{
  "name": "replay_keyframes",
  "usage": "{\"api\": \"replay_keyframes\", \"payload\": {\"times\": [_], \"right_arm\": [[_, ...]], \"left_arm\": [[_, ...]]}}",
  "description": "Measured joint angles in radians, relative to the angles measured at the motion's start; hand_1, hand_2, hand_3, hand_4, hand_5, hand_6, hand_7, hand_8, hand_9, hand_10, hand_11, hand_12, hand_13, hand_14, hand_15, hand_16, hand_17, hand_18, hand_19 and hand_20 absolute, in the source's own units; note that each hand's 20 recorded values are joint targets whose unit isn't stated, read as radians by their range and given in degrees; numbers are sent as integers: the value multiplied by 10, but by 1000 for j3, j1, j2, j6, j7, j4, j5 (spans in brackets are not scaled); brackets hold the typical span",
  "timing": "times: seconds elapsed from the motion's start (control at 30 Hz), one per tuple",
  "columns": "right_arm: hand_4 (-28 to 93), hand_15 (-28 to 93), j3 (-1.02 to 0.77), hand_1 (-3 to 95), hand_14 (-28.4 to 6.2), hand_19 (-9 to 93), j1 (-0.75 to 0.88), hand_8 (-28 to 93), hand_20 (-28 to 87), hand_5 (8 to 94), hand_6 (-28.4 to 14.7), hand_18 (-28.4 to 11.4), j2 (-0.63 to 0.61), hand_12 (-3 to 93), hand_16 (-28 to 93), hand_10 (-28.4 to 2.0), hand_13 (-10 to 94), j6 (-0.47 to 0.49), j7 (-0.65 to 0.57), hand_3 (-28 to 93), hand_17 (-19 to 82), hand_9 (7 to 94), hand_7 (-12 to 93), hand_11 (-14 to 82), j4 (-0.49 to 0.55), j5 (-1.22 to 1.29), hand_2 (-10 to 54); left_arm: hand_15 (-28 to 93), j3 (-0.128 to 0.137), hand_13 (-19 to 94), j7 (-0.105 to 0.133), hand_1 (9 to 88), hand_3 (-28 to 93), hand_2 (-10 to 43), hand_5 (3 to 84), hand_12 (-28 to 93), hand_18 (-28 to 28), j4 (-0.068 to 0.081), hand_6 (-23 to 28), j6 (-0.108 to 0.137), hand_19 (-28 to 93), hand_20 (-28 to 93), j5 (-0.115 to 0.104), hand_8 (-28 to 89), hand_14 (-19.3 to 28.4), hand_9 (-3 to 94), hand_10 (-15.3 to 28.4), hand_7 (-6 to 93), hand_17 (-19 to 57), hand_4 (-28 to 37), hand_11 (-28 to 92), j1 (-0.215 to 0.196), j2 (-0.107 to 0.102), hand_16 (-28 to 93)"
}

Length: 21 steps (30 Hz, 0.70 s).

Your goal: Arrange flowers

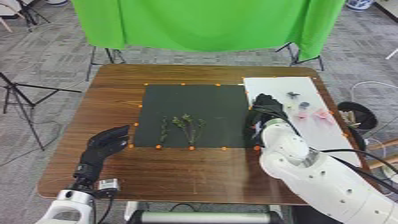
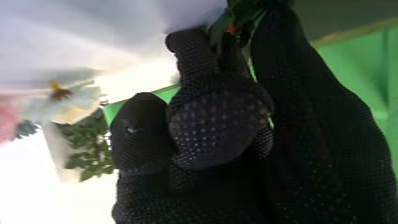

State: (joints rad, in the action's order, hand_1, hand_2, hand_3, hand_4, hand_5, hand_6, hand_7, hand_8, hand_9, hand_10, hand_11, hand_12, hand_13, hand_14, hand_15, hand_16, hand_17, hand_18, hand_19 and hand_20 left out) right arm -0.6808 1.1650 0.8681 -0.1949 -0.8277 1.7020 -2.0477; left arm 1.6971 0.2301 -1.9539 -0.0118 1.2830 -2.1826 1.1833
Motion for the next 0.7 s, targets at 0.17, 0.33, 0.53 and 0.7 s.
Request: {"api": "replay_keyframes", "payload": {"times": [0.17,0.33,0.53,0.7], "right_arm": [[-58,553,-28,678,-14,818,8,237,416,765,-64,-17,1,336,195,-134,937,-17,14,569,770,937,251,114,-7,50,-95],[-40,549,-4,679,-13,808,9,215,439,768,-61,-15,-14,347,205,-147,937,-109,45,573,772,937,280,124,-18,72,-95],[-25,549,33,681,-13,805,21,204,452,775,-62,-16,-57,347,207,-153,937,-184,100,569,772,937,287,130,11,79,-95],[-19,550,44,681,-13,805,22,201,461,775,-60,-18,-104,345,208,-153,937,-221,148,567,772,937,296,135,90,87,-95]], "left_arm": [[243,0,329,0,392,640,-95,458,172,158,0,8,0,179,196,0,-74,161,366,106,182,52,-142,232,0,2,21],[242,0,327,-1,392,638,-95,458,172,159,0,8,-3,178,196,1,-73,161,364,106,179,52,-141,230,2,3,21],[238,-1,325,-2,391,637,-95,457,173,158,1,9,-5,175,195,1,-72,160,364,106,175,51,-139,226,4,2,22],[234,-4,324,-2,390,635,-95,456,174,158,1,9,-4,174,194,1,-71,160,363,106,173,51,-137,225,5,-1,24]]}}
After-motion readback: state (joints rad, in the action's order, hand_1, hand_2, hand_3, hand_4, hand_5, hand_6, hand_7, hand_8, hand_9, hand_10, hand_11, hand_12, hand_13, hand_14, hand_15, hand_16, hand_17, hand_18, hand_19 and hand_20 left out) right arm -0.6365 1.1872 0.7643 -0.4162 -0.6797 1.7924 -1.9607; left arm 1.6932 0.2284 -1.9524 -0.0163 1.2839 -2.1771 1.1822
